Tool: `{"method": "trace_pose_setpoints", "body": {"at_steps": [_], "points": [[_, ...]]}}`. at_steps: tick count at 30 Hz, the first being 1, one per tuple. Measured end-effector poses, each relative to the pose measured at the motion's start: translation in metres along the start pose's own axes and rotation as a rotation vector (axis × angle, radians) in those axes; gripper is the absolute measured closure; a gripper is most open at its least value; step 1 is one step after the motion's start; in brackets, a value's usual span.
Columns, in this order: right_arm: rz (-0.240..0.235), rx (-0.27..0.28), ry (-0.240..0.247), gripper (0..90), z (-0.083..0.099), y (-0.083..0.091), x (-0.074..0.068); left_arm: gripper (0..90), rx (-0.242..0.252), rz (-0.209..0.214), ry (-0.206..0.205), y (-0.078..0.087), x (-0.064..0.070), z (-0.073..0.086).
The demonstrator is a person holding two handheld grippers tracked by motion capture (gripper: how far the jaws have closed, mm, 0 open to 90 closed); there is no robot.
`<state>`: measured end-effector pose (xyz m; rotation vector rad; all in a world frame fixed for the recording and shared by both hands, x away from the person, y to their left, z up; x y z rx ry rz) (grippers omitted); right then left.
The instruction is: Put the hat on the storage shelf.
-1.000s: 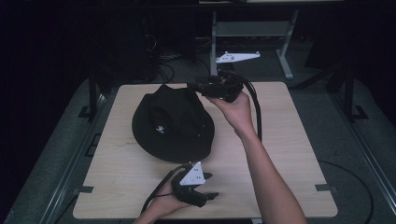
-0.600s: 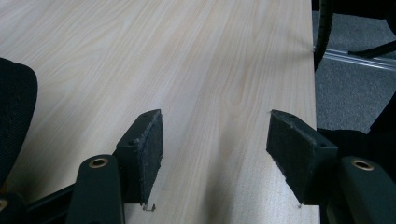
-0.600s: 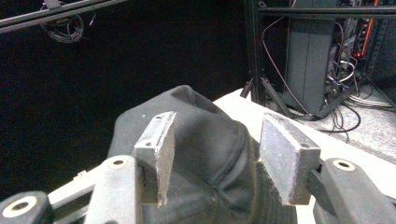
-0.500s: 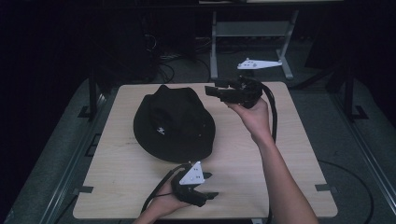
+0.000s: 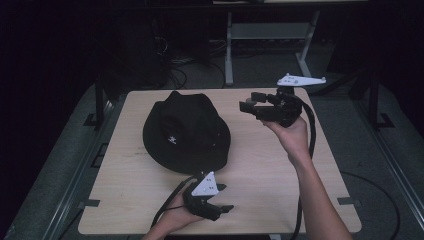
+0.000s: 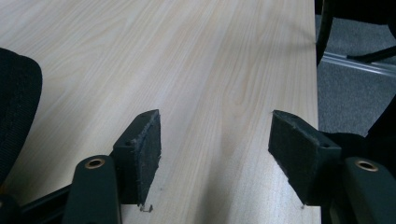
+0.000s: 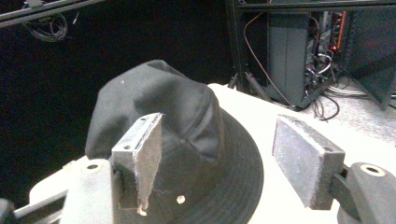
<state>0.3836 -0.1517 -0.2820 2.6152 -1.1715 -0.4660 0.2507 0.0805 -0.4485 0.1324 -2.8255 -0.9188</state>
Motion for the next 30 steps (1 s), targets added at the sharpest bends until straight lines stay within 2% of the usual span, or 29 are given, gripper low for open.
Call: {"method": "trace_pose_setpoints", "body": {"at_steps": [7,11,14,24,30], "points": [[0.006,-0.007,-0.009,29.6,0.011,0.011,0.007,31.9,0.007,0.004,0.012,0.000,0.000,0.000],[0.007,-0.015,0.001,28.1,0.018,0.018,0.009,30.3,0.006,0.004,0.012,0.000,0.000,0.000],[0.024,-0.017,-0.008,28.1,0.024,0.023,0.014,28.3,0.010,-0.002,0.015,0.000,-0.001,0.000],[0.031,-0.028,-0.056,24.8,0.040,0.033,0.027,26.0,0.011,-0.005,0.023,0.001,-0.001,-0.001],[0.038,-0.029,-0.062,22.3,0.048,0.041,0.033,24.2,0.012,-0.008,0.025,0.001,-0.001,-0.001]]}}
Point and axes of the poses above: each handheld gripper's, and its own axes: y roughly backward along the jaws, z roughly out of its underside, x roughly to its right, the point moved 2 cm from there along -y, roughly forward along the jaws, and after that the axes turned 11 degrees about z, right-handed, at the moved point
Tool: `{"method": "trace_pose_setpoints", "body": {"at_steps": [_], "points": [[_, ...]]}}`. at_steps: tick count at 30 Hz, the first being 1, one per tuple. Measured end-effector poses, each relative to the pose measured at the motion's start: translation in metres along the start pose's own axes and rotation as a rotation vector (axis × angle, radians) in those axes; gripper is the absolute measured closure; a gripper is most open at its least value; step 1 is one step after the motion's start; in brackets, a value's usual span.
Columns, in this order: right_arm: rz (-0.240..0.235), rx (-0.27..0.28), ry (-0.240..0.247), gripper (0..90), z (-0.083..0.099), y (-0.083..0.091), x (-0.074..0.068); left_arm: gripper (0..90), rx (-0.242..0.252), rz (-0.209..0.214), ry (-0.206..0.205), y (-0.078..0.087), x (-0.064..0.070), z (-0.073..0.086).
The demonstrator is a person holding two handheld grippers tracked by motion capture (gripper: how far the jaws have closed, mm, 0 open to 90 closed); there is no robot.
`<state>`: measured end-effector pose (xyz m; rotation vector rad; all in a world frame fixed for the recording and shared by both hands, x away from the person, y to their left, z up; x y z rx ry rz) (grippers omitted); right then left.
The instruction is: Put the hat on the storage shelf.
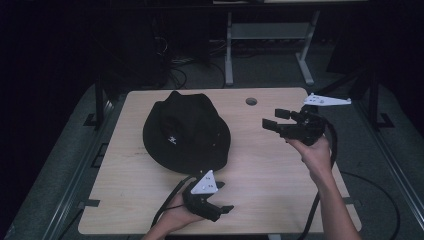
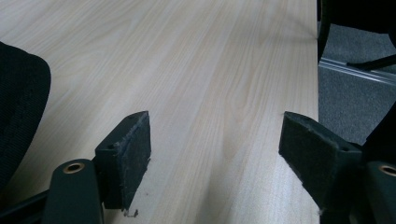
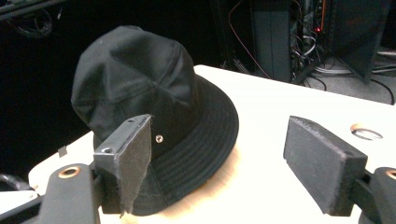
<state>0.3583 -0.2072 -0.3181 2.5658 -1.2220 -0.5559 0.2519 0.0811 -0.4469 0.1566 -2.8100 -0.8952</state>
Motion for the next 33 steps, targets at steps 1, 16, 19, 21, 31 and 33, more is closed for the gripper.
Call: {"method": "trace_pose_setpoints", "body": {"at_steps": [1,16,19,21,31,33], "points": [[0.001,-0.003,0.001,22.2,0.001,0.001,0.001,23.9,0.000,0.000,0.002,0.000,0.000,0.000],[0.036,-0.027,-0.025,21.2,0.031,0.022,0.017,23.6,0.007,0.002,0.006,0.000,0.000,0.000],[0.039,-0.034,-0.034,21.2,0.038,0.026,0.019,24.0,0.003,0.005,0.002,0.000,0.001,0.000],[0.044,-0.041,-0.038,21.0,0.045,0.028,0.021,24.0,0.005,0.008,0.002,0.000,0.001,0.000],[0.075,-0.033,-0.083,20.7,0.076,0.045,0.032,24.0,0.002,0.009,0.005,0.000,0.001,0.000],[0.078,-0.036,-0.088,20.4,0.080,0.047,0.031,24.0,-0.001,0.010,0.002,0.000,0.001,0.000]]}}
Point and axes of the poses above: each handheld gripper's, and its own axes: y roughly backward along the jaws, z roughly out of its underside, x roughly to its right, the point moved 2 cm from there along -y, roughly forward along the jaws, and after that the axes turned 11 degrees about z, right-handed, at the moved point
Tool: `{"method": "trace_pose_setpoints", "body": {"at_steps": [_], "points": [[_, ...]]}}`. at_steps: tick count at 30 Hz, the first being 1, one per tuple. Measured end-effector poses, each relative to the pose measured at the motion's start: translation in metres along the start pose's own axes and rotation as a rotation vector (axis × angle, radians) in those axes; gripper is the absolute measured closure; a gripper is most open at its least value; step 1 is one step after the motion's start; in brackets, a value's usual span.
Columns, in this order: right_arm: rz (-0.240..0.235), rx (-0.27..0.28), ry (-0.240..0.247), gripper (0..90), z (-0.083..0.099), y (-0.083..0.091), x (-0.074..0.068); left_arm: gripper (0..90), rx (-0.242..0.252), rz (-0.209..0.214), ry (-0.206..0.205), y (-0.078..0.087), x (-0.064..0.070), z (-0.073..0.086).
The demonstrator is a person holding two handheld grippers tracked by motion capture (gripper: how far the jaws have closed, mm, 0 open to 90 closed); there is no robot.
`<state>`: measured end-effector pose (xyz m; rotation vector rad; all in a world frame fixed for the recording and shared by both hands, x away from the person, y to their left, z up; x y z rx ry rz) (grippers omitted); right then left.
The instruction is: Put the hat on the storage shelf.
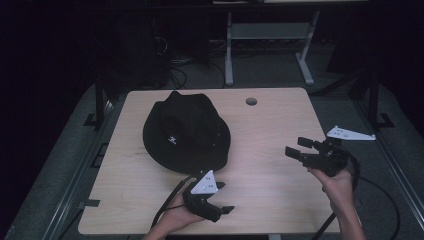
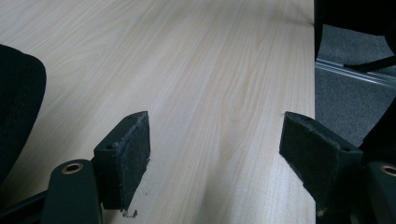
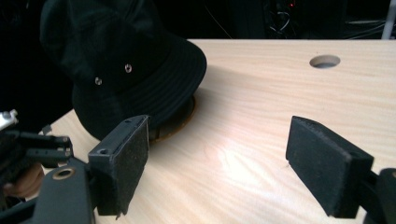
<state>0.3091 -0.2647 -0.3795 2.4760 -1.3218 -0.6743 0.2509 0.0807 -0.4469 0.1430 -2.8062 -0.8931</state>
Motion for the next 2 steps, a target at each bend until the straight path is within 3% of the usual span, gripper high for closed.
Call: {"method": "trace_pose_setpoints", "body": {"at_steps": [2], "points": [[0.005,-0.002,0.018,20.2,0.0065,0.0028,-0.0031,24.0,0.002,0.000,-0.002,-0.0002,0.0003,-0.0001]]}}
Point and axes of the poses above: each handheld gripper's, and its own axes: y roughly backward along the jaws, z roughly out of its underside, x roughly to its right, the point moved 2 cm from there along -y, roughly forward along the jaws, and after that the axes turned 11 degrees about z, right-handed, at the moved point
